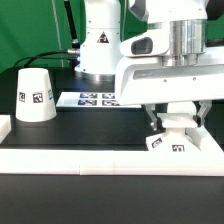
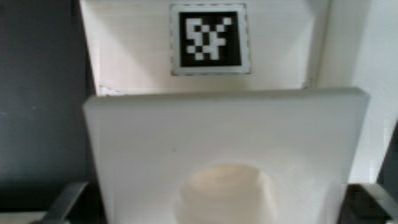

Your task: Assemble lamp

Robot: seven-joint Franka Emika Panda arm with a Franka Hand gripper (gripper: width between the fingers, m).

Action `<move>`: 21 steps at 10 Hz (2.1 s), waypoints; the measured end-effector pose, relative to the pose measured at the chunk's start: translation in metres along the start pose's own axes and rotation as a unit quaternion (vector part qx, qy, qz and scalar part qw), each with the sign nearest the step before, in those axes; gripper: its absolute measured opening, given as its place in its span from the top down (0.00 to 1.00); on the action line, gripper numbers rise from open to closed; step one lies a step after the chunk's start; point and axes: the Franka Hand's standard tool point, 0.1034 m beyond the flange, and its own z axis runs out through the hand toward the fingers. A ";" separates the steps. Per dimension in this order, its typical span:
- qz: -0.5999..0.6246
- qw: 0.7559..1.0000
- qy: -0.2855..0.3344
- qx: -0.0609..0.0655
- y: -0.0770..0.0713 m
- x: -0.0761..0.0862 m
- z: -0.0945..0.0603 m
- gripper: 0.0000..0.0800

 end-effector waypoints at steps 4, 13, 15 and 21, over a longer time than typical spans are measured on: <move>-0.002 1.000 0.002 0.000 0.000 -0.001 -0.001 0.24; 0.009 1.000 -0.021 -0.005 -0.010 -0.083 -0.027 0.13; 0.018 0.999 -0.027 -0.004 -0.025 -0.096 -0.030 0.13; 0.006 0.999 -0.034 -0.001 -0.053 -0.107 -0.027 0.13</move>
Offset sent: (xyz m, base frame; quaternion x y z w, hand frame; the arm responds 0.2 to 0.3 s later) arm -0.0064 0.0036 -0.0006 0.0008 -0.0069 0.0007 1.0000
